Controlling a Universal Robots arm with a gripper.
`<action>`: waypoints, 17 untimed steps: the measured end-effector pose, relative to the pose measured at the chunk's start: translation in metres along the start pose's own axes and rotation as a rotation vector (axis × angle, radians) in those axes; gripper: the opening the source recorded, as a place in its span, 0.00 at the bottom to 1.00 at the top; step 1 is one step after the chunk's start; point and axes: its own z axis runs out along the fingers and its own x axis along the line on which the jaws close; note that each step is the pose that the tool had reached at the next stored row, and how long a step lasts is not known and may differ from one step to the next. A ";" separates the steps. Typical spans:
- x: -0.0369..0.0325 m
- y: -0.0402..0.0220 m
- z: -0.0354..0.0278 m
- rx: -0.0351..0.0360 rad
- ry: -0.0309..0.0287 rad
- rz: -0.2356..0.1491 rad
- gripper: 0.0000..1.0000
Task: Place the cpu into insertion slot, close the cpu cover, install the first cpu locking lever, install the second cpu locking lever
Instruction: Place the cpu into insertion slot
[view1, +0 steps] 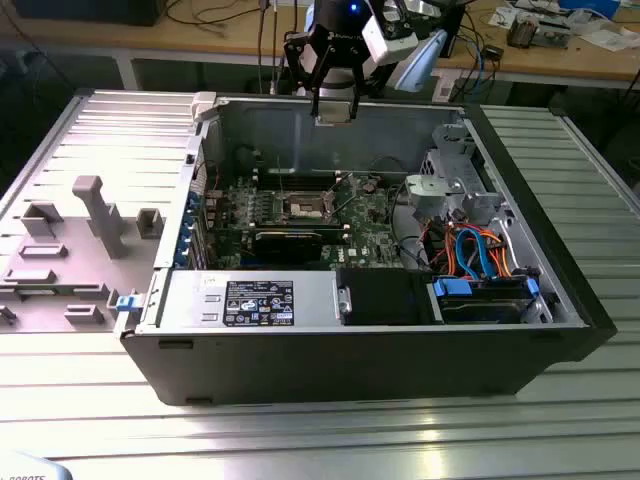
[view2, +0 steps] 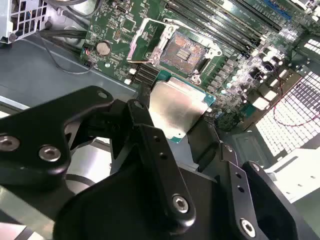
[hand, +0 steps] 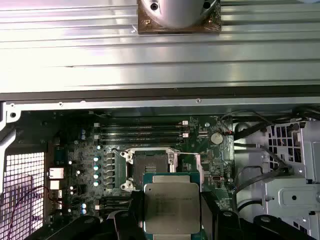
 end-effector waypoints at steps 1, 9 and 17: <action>0.0000 0.0000 0.0000 0.0000 0.0000 0.000 0.54; 0.0000 0.0000 0.0000 0.0000 0.0000 0.000 0.54; 0.0037 -0.0001 0.0004 -0.0002 -0.0024 0.028 0.54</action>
